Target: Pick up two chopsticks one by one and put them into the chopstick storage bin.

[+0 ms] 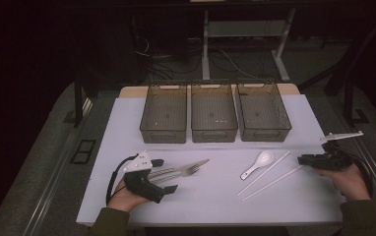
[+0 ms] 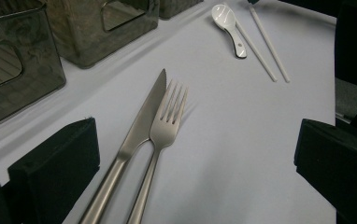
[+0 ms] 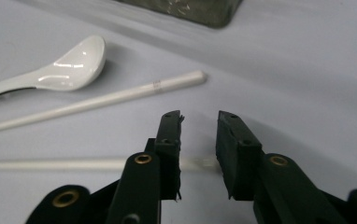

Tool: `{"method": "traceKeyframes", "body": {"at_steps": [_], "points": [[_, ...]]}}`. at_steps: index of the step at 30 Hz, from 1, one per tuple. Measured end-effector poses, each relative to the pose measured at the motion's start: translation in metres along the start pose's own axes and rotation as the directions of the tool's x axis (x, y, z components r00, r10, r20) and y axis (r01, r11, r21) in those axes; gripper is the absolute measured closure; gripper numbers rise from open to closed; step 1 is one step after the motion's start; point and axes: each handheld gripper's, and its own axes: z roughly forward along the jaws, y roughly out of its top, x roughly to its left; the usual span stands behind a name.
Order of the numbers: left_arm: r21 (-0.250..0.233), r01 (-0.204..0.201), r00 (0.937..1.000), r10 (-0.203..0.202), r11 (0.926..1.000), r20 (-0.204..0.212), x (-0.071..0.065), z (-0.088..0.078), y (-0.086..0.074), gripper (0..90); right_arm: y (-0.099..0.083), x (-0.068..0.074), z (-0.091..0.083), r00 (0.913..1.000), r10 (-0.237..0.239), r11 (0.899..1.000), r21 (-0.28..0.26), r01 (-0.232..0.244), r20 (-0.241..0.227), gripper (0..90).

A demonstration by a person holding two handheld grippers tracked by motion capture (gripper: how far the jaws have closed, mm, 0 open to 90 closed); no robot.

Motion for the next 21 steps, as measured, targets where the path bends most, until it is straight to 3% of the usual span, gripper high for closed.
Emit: {"method": "traceKeyframes", "body": {"at_steps": [6, 10, 21], "points": [[0.000, 0.002, 1.0000, -0.002, 1.0000, 0.001, -0.001, 0.001, 0.000, 0.0, -0.013, 0.000, -0.007, 0.9999, 0.003, 1.000, 0.007, -0.003, 0.011, 65.5], [-0.001, 0.003, 1.0000, -0.003, 1.0000, 0.002, -0.001, 0.001, 0.000, 0.0, -0.011, -0.001, -0.007, 1.0000, 0.006, 1.000, -0.015, -0.006, -0.008, 64.4], [0.001, -0.004, 1.0000, 0.004, 1.0000, 0.004, 0.000, 0.001, 0.000, 0.0, -0.012, -0.002, 0.000, 0.9996, 0.013, 1.000, 0.023, -0.012, -0.024, 64.5]]}}
